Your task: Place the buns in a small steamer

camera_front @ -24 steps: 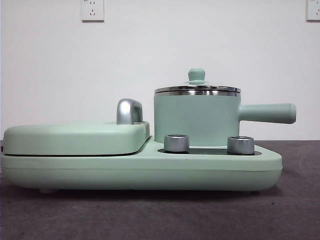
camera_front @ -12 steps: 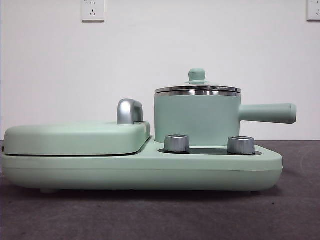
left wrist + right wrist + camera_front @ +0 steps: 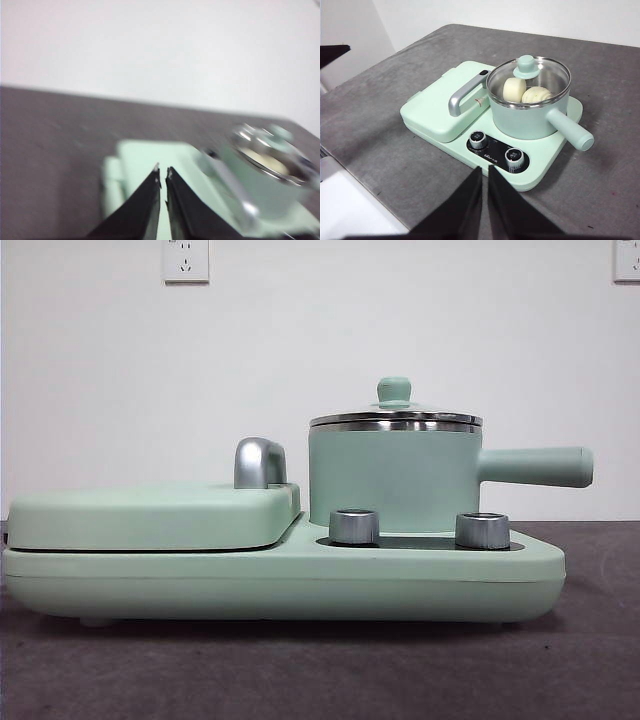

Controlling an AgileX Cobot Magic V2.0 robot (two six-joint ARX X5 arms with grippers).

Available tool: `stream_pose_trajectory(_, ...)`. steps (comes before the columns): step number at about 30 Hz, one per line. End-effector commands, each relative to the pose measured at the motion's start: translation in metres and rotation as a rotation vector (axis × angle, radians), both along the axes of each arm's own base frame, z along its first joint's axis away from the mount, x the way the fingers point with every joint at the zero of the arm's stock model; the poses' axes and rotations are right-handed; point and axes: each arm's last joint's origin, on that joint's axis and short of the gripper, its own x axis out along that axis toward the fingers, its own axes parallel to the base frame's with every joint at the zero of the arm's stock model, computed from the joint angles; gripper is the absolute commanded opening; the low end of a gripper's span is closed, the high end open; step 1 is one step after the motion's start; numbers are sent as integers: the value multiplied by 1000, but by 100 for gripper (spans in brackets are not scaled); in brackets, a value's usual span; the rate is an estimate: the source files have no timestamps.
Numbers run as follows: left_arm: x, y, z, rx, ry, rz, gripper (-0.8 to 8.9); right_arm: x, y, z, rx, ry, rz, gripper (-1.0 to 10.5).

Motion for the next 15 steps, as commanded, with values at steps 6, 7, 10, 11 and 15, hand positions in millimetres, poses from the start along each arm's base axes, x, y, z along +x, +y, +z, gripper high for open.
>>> stream_pose_trajectory(6, 14, 13, -69, 112, -27, 178, 20, 0, 0, 3, 5, -14, 8, 18)
stream_pose_trajectory(7, 15, 14, -74, 128, -15, 193, 20, 0, 0, 3, 5, -14, 8, 18)
stream_pose_trajectory(10, 19, 17, -89, 144, 30, 240, 21, 0, 0, 3, 5, -14, 8, 18)
stream_pose_trajectory(11, 19, 18, -93, 146, 42, 251, 20, 0, 0, 3, 5, -14, 7, 18)
stream_pose_trajectory(15, 20, 20, -106, 163, 122, 302, 21, 0, 0, 3, 5, -14, 8, 18)
